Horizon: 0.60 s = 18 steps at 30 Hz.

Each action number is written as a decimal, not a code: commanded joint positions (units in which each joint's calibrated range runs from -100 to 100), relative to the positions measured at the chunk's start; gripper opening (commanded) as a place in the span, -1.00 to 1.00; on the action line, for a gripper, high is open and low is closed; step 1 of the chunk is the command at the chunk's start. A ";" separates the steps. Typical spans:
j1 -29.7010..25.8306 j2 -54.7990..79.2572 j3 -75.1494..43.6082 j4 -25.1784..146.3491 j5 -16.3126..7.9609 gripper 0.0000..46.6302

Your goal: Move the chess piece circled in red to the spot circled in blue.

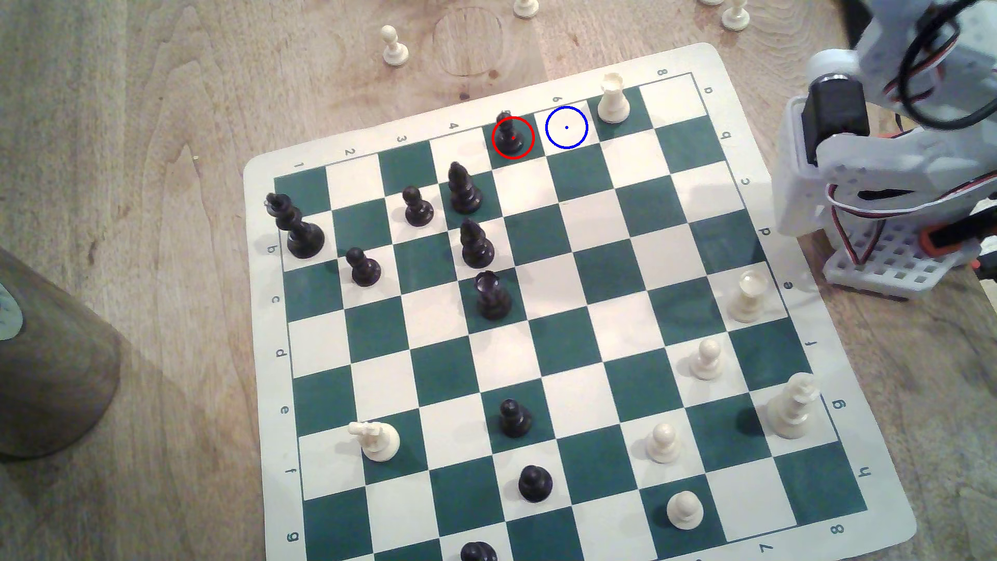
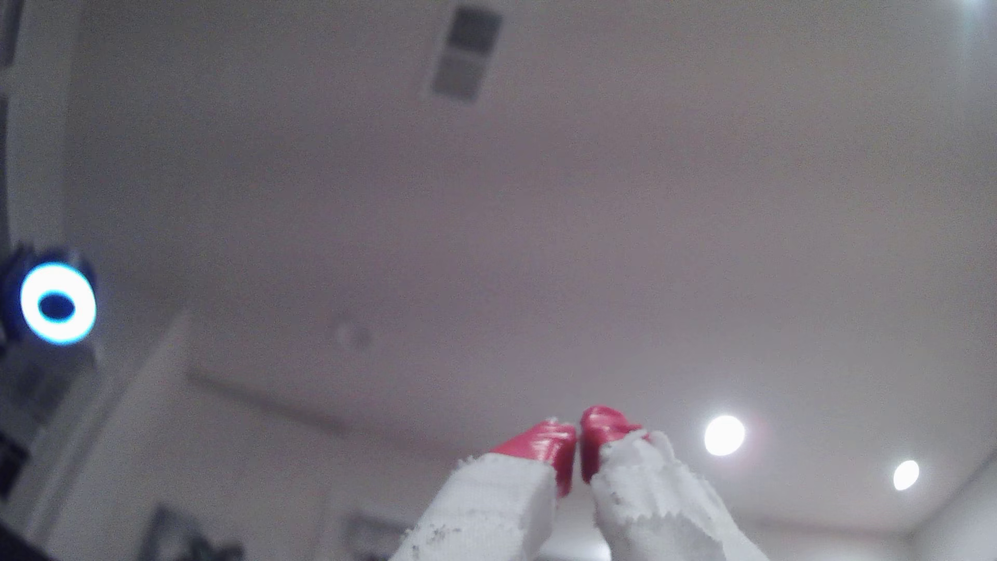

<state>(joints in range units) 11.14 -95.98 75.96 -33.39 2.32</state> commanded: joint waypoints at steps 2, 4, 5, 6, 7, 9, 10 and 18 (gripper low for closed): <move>3.37 0.22 -9.14 20.86 -0.10 -1.00; 5.88 0.22 -10.41 30.19 -0.05 -1.00; 6.58 0.22 -10.59 32.40 -0.05 -1.00; 7.36 0.22 -10.77 35.11 -0.05 -1.00; 8.61 0.22 -11.50 39.45 -0.05 -1.00; 9.71 0.22 -11.77 44.20 -0.24 -1.00; 9.87 0.22 -11.68 45.84 -0.29 -1.00; 12.68 0.14 -12.77 60.17 -1.47 -0.59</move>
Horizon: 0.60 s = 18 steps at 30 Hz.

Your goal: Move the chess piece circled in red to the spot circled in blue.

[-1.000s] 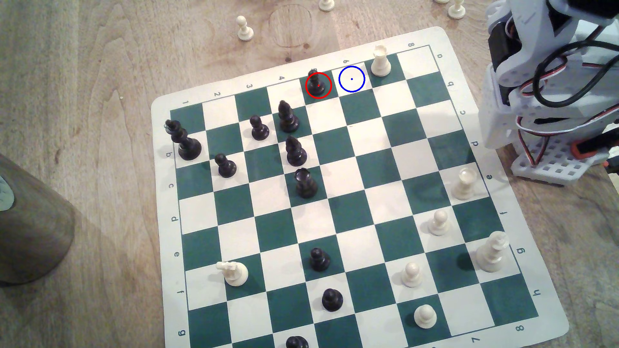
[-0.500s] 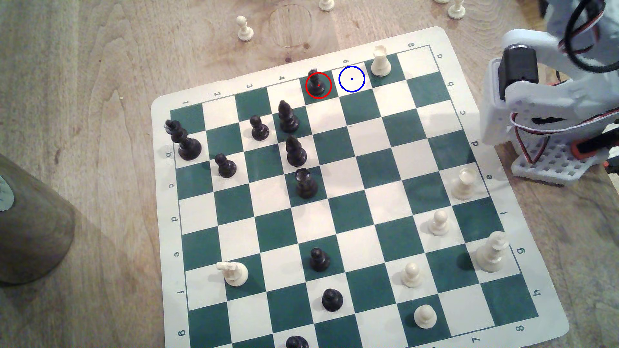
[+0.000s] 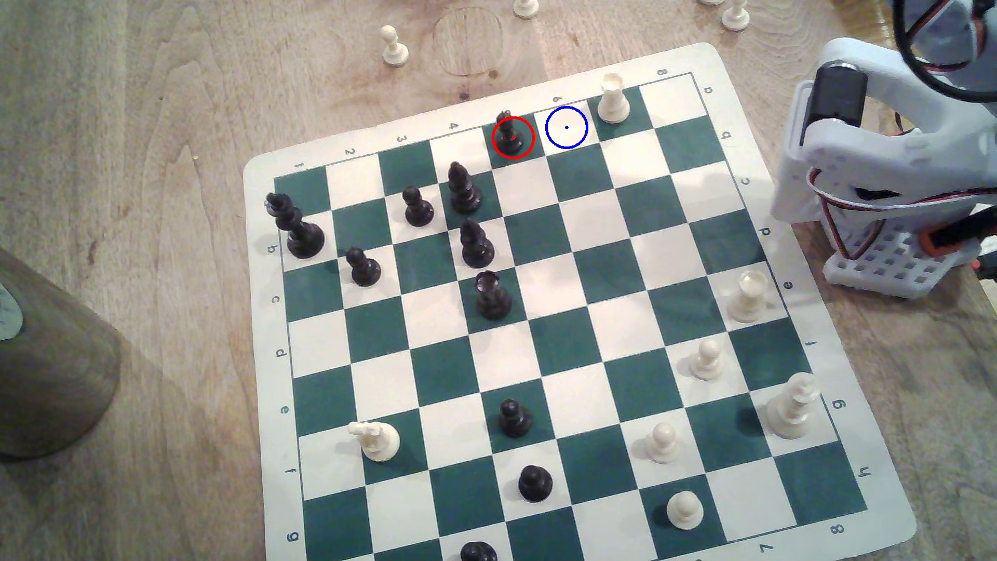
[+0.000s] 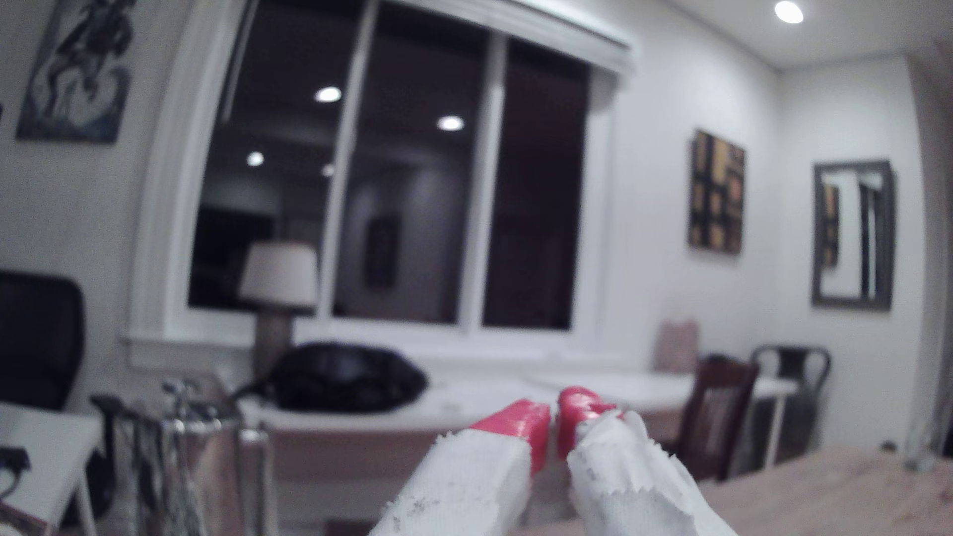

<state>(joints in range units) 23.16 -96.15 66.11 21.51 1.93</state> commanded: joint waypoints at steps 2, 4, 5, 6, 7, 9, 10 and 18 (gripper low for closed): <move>0.11 0.31 -2.01 9.61 -1.12 -0.72; -0.75 0.90 -2.19 13.87 -1.17 -0.84; -0.90 1.83 -3.19 17.39 -1.17 -0.89; -1.29 2.85 -3.82 20.26 -1.32 -0.95; -1.53 4.38 -4.37 24.19 -1.90 -0.99; -2.23 5.74 -4.73 27.13 -2.34 -0.99; -2.70 7.86 -6.27 29.43 -3.27 -0.99; -2.62 25.86 -20.96 40.73 -6.98 -0.87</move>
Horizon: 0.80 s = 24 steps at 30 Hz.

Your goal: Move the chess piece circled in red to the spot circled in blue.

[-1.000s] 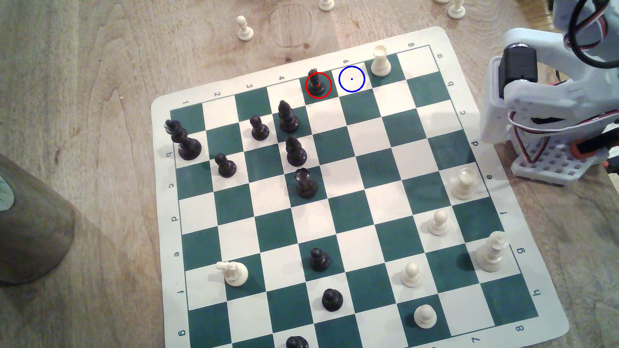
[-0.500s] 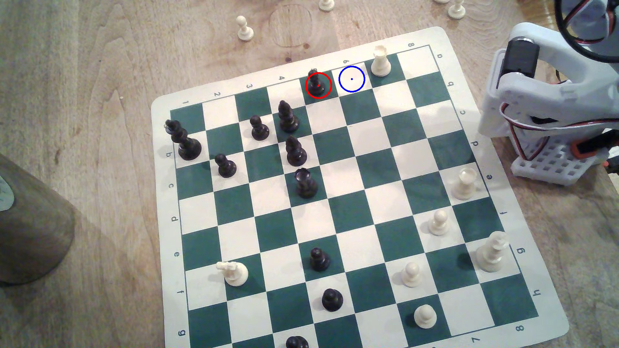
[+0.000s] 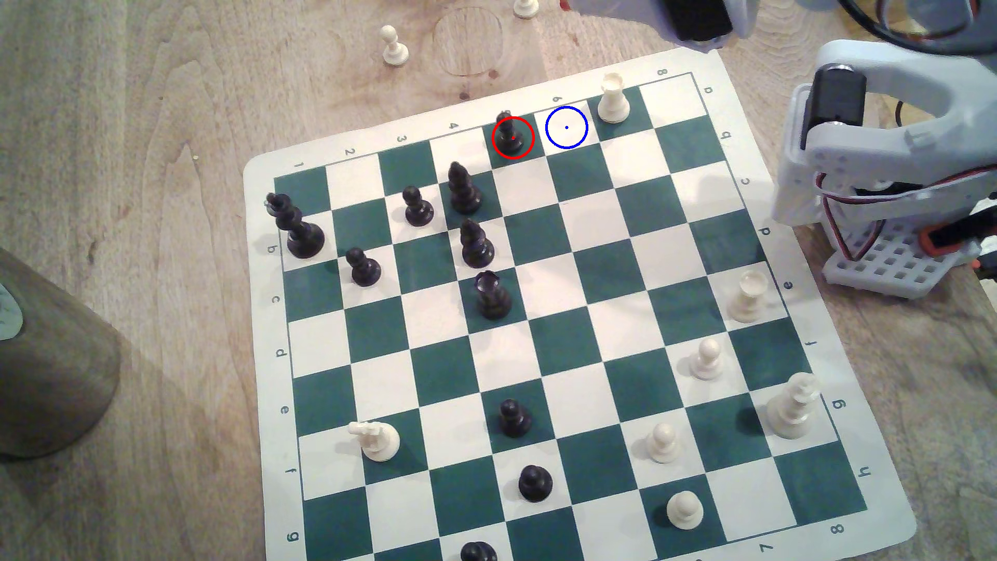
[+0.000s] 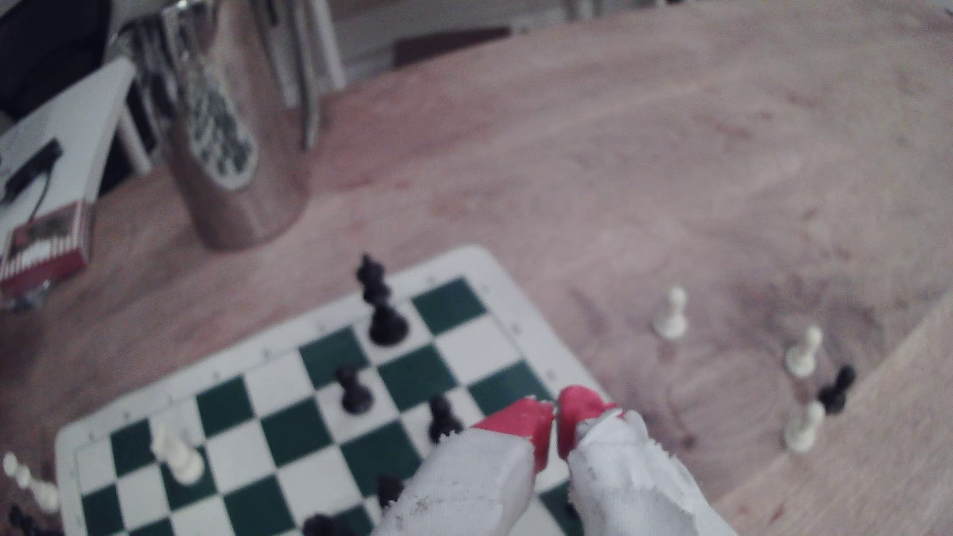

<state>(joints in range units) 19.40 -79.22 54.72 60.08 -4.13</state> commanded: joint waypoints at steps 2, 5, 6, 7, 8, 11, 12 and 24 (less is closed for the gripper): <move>2.54 13.94 -11.66 2.74 -1.47 -0.73; 2.62 19.80 -14.92 3.72 -2.88 -0.87; 2.62 23.11 -16.73 3.80 -3.61 -0.95; 2.70 24.89 -17.91 3.97 -4.05 -0.99; 2.78 26.93 -19.36 4.38 -4.54 -0.99; 3.72 36.27 -24.89 5.36 -6.15 -0.95; 4.03 38.56 -26.16 5.52 -6.40 -0.93; 5.75 56.56 -30.15 3.80 -5.91 -0.32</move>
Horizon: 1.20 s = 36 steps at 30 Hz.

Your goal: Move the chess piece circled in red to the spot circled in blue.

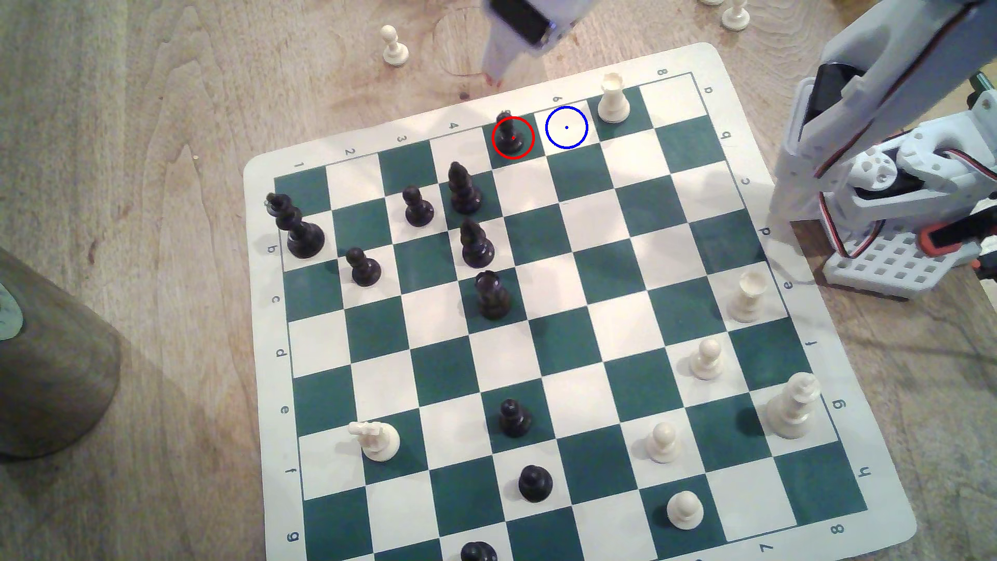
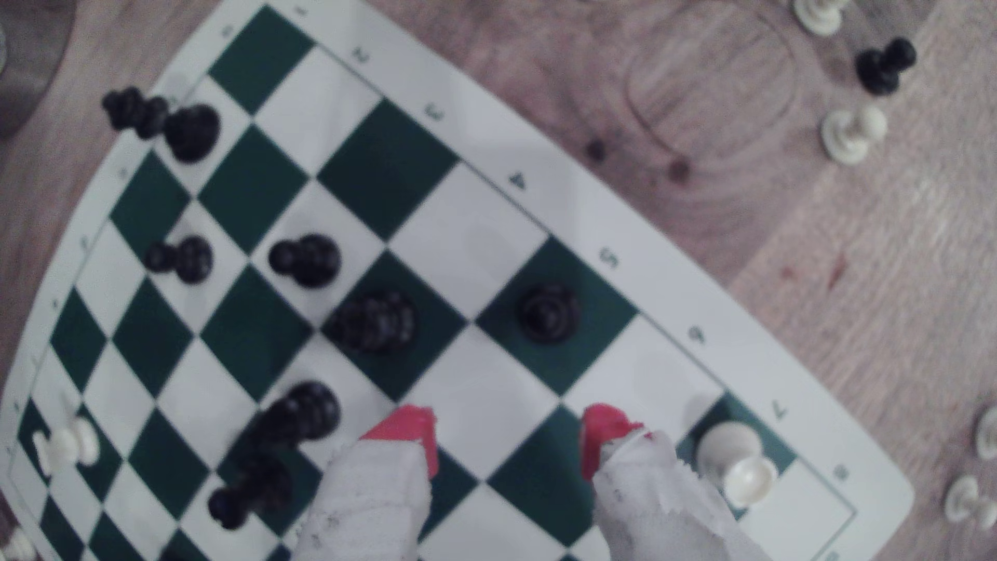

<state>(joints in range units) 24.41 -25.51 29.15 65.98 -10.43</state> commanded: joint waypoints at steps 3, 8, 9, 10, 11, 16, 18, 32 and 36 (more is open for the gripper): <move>0.81 5.82 -4.85 -2.83 0.39 -0.34; -0.05 11.08 -5.48 -2.75 -0.10 -0.39; -0.51 12.10 -5.48 -2.59 -0.29 -0.39; -0.59 12.53 -5.48 -2.50 -0.49 -0.38; -0.67 13.03 -5.48 -2.50 -0.63 -0.38; -0.91 16.35 -5.03 -2.09 -1.12 -0.37; -0.91 17.11 -4.40 -2.01 -1.32 -0.37; -0.36 22.63 -2.40 -8.15 -1.22 -0.32; -0.12 24.75 -2.58 -10.61 -1.17 -0.31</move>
<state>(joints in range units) 23.53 -0.88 28.06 57.21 -11.55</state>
